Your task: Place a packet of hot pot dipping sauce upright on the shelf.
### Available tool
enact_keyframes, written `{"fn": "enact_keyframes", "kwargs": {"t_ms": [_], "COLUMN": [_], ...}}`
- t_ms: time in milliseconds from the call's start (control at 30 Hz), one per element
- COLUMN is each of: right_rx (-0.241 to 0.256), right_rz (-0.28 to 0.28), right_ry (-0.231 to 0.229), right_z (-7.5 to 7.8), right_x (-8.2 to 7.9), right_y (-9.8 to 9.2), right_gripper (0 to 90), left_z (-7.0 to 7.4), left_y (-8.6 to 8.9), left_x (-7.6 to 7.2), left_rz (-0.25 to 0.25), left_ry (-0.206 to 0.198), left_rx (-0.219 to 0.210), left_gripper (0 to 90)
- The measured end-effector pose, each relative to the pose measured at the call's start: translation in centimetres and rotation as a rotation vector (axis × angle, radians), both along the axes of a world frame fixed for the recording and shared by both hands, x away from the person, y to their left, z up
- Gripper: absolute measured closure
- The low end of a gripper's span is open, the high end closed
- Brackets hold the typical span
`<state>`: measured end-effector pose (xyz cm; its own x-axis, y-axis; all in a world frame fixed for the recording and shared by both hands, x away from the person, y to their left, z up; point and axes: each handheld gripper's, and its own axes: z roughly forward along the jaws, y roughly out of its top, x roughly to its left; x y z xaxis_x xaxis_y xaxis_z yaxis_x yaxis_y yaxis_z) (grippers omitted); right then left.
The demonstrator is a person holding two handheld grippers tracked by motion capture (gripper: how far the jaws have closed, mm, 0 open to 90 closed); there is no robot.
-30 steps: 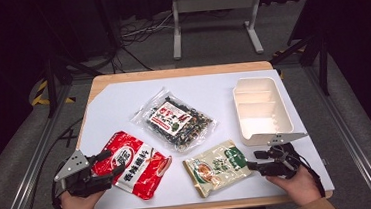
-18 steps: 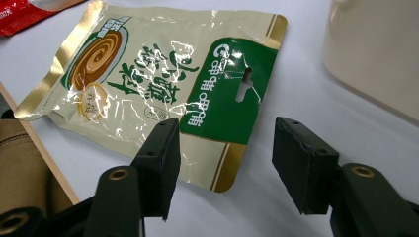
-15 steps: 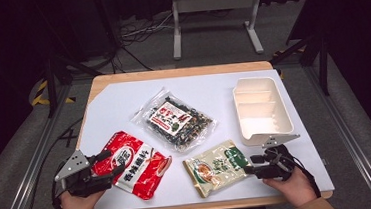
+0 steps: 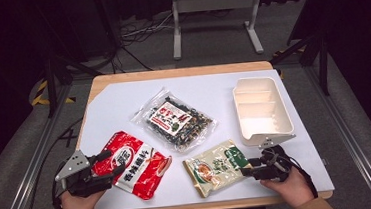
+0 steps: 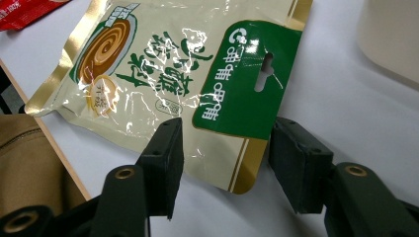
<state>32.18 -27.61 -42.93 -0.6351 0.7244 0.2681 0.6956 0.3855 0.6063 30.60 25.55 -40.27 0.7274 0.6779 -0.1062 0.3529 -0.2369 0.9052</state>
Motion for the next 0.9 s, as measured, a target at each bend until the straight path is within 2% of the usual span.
{"fn": "enact_keyframes", "kwargs": {"t_ms": [233,367,567,733,900], "right_rx": [0.030,0.067,0.099,0.081,0.060], "right_rz": [0.009,0.025,0.056,0.084,0.091], "right_ry": [-0.038,-0.051,-0.053,-0.044,-0.046], "right_z": [0.6,1.0,1.1,0.7,0.4], "right_x": [-0.4,-0.6,-0.6,-0.4,-0.3], "right_y": [0.2,0.4,1.1,2.0,2.6], "right_gripper": [51.2,51.8,51.7,49.1,50.1], "left_z": [0.0,0.0,0.0,-0.1,-0.1], "left_y": [0.0,-0.1,-0.1,-0.1,-0.1], "left_x": [0.0,0.0,0.1,0.1,0.1], "left_rz": [0.001,0.002,0.000,-0.001,0.000], "left_ry": [-0.003,0.002,-0.004,-0.004,-0.002], "left_rx": [0.003,-0.001,0.007,0.009,0.009], "left_gripper": [29.7,29.7,29.7,29.7,29.7]}}
